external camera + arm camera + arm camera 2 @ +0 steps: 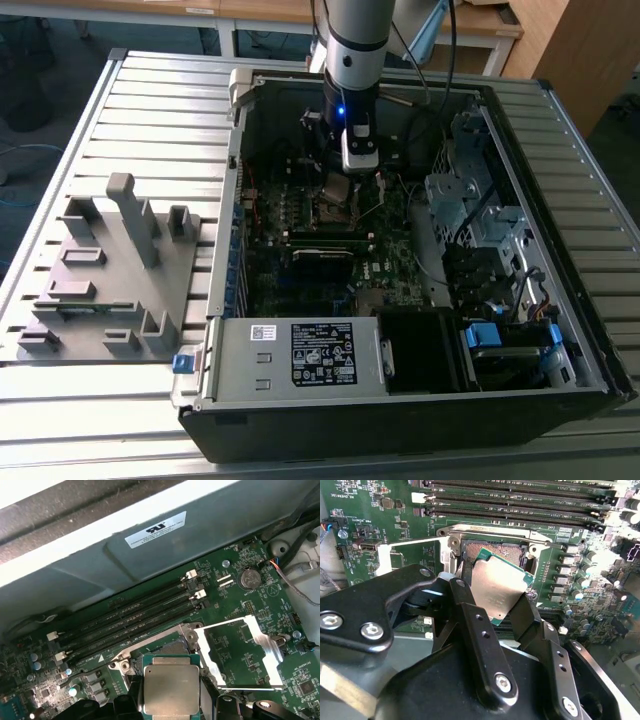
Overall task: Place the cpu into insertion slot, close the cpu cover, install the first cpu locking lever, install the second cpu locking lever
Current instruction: 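Place the cpu into insertion slot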
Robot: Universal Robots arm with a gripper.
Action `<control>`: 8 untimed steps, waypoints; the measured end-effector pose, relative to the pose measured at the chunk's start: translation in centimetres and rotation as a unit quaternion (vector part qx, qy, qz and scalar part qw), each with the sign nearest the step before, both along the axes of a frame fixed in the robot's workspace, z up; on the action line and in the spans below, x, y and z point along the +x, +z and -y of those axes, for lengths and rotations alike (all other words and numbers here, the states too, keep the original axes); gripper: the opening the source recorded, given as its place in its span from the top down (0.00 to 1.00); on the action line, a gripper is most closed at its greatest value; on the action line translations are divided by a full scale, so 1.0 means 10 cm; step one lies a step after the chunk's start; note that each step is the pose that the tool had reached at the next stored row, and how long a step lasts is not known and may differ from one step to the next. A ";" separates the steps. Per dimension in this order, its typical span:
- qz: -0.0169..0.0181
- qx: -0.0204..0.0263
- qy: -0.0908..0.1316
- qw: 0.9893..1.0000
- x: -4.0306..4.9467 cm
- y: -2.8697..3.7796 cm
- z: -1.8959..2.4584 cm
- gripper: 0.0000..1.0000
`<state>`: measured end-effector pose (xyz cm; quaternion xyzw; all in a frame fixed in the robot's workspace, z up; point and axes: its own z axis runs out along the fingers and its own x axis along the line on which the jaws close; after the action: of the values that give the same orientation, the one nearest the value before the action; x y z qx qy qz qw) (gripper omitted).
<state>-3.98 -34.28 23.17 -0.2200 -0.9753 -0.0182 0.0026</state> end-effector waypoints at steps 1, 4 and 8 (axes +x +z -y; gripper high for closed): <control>0.000 0.000 -0.003 1.000 0.000 0.000 0.000 0.46; 0.000 0.000 -0.021 1.000 0.000 -0.003 0.000 0.46; 0.000 0.000 -0.051 0.999 0.000 -0.007 0.000 0.46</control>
<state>-3.98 -34.27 23.10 -0.2695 -0.9628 -0.0183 0.0017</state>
